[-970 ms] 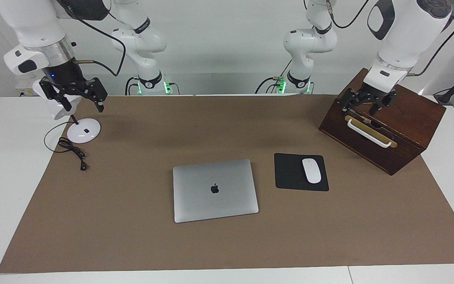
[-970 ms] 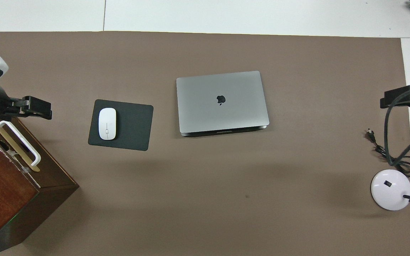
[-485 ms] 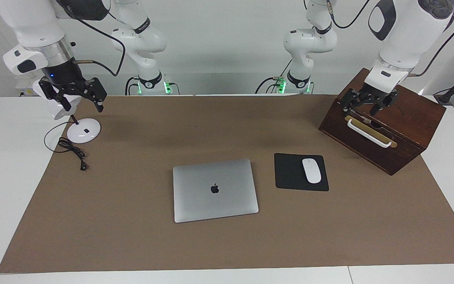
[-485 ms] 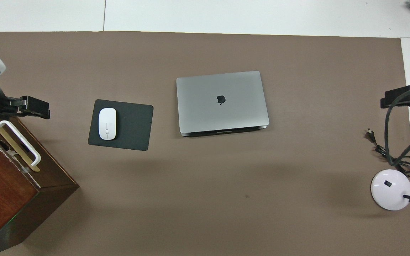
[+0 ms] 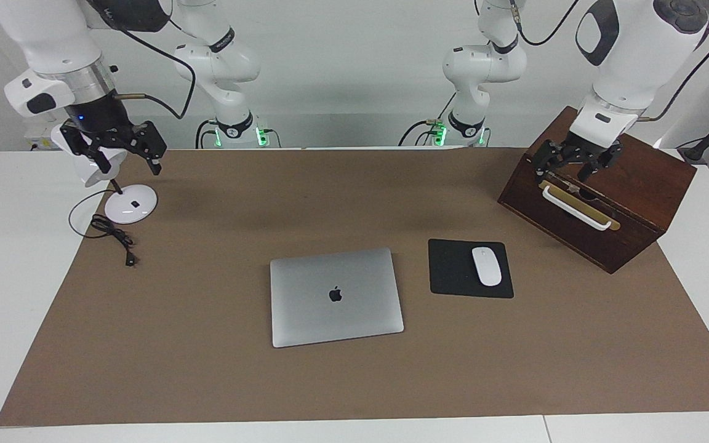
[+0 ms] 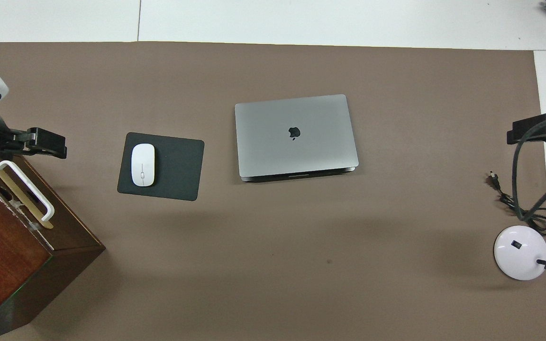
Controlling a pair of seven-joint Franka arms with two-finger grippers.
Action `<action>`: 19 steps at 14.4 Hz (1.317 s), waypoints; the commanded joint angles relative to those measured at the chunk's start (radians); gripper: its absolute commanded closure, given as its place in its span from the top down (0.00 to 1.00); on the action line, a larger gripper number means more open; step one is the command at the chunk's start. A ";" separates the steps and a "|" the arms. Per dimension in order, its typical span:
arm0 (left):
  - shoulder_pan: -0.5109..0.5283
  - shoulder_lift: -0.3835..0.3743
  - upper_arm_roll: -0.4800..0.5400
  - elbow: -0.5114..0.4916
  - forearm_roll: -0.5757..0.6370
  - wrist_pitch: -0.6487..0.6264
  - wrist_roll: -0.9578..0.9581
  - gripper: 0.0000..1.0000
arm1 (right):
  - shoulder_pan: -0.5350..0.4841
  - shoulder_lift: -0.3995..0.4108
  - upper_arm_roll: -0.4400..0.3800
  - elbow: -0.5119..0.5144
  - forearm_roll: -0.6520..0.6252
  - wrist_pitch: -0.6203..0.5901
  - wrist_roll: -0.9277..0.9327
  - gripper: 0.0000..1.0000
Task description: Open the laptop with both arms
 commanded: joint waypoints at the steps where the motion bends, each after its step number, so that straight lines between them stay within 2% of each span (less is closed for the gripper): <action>1: -0.003 0.023 0.002 0.032 0.014 -0.003 0.004 1.00 | -0.017 -0.022 0.011 -0.026 0.015 0.012 -0.029 1.00; 9: 0.003 -0.003 0.001 0.008 0.015 0.048 -0.010 0.98 | -0.017 -0.022 0.011 -0.026 0.015 0.012 -0.029 1.00; 10: 0.010 -0.011 0.001 0.000 0.015 0.045 -0.009 0.84 | -0.016 -0.022 0.011 -0.026 0.015 0.012 -0.029 1.00; 11: 0.008 -0.013 -0.001 -0.001 0.015 0.043 -0.012 0.63 | -0.016 -0.022 0.011 -0.026 0.015 0.012 -0.029 1.00; 12: 0.008 -0.014 -0.001 -0.003 0.015 0.038 -0.016 0.37 | -0.017 -0.022 0.011 -0.026 0.015 0.012 -0.029 1.00; 13: 0.008 -0.014 -0.001 -0.005 0.015 0.037 -0.019 0.19 | -0.017 -0.022 0.011 -0.026 0.015 0.012 -0.029 1.00; 14: 0.005 -0.014 -0.002 -0.006 0.014 0.035 -0.053 0.06 | -0.017 -0.022 0.011 -0.026 0.015 0.012 -0.029 1.00; 15: -0.003 -0.014 -0.004 -0.008 0.014 0.038 -0.135 0.00 | -0.017 -0.022 0.011 -0.026 0.015 0.012 -0.029 1.00; 19: -0.015 -0.043 -0.011 -0.067 -0.046 0.046 -0.439 0.00 | -0.016 -0.022 0.011 -0.026 0.015 0.012 -0.029 1.00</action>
